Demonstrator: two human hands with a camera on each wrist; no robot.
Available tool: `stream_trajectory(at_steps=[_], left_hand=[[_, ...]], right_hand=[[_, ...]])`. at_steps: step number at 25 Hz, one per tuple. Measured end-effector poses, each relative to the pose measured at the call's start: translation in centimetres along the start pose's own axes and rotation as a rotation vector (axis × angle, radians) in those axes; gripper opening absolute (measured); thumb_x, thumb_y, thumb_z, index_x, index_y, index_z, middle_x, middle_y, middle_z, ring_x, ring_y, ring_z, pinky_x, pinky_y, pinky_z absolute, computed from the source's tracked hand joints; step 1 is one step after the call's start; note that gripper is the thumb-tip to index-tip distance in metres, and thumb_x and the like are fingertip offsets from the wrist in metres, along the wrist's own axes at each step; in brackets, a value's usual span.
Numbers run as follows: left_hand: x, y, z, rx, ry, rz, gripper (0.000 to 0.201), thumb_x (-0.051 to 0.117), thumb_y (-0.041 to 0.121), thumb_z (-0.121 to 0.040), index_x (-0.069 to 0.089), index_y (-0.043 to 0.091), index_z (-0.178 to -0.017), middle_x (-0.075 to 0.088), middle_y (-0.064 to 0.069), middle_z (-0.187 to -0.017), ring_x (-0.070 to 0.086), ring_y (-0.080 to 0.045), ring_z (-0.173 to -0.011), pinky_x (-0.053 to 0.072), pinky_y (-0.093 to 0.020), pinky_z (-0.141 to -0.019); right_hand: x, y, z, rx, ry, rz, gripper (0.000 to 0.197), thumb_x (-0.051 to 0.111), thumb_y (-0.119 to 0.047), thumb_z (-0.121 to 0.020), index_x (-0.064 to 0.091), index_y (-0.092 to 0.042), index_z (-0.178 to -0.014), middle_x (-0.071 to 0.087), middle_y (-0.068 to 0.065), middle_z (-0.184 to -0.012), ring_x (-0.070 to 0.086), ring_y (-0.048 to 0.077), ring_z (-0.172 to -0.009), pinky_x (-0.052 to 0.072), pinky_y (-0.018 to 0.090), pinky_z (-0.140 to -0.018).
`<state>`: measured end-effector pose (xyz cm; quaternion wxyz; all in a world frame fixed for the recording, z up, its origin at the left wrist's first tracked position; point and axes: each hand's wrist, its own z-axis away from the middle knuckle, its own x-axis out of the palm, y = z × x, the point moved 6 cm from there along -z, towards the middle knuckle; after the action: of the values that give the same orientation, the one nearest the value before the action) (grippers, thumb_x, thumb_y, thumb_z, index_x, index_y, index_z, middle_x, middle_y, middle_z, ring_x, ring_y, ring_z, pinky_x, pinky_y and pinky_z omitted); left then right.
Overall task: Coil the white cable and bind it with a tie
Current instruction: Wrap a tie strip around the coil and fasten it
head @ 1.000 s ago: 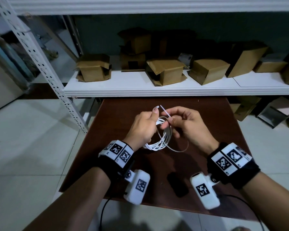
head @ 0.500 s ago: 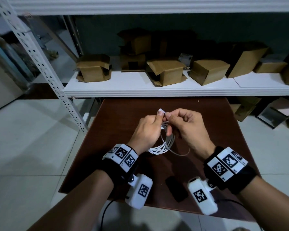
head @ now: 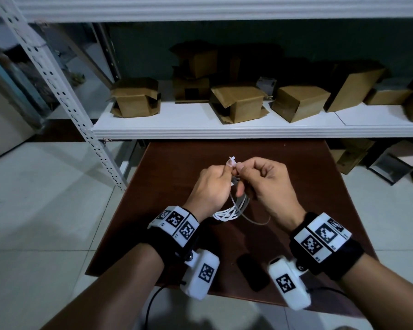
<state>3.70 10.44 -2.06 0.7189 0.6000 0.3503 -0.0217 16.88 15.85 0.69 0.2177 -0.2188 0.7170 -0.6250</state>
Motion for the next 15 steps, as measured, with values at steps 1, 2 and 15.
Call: stream_trajectory(at_steps=[1,2,15], left_hand=[[0.03,0.05,0.01,-0.003,-0.001,0.002,0.063,0.031,0.053,-0.11,0.066,0.016,-0.073,0.055,0.001,-0.046,0.045,-0.016,-0.044,0.045,-0.037,-0.063],[0.03,0.1,0.03,-0.006,-0.001,0.007,0.062,0.031,0.053,-0.11,0.067,0.016,-0.076,0.057,-0.001,-0.049,0.047,-0.018,-0.047,0.045,-0.037,-0.064],[0.08,0.07,0.21,0.001,-0.025,0.012,0.065,0.029,0.055,-0.11,0.071,0.017,-0.077,0.051,0.007,-0.046,0.049,-0.015,-0.05,0.045,-0.037,-0.063]], right_hand=[[0.0,0.04,-0.01,0.0,0.003,0.002,0.03,0.065,-0.019,-0.102,0.067,0.006,-0.086,0.065,0.02,-0.057,0.04,0.027,-0.049,0.027,0.031,-0.048],[-0.05,0.06,-0.03,0.002,0.011,0.001,0.03,0.065,-0.018,-0.102,0.067,0.006,-0.086,0.065,0.02,-0.057,0.04,0.027,-0.049,0.026,0.031,-0.048],[-0.22,0.34,-0.14,0.004,0.034,0.003,0.029,0.065,-0.02,-0.102,0.068,0.003,-0.084,0.065,0.021,-0.057,0.039,0.022,-0.046,0.029,0.029,-0.047]])
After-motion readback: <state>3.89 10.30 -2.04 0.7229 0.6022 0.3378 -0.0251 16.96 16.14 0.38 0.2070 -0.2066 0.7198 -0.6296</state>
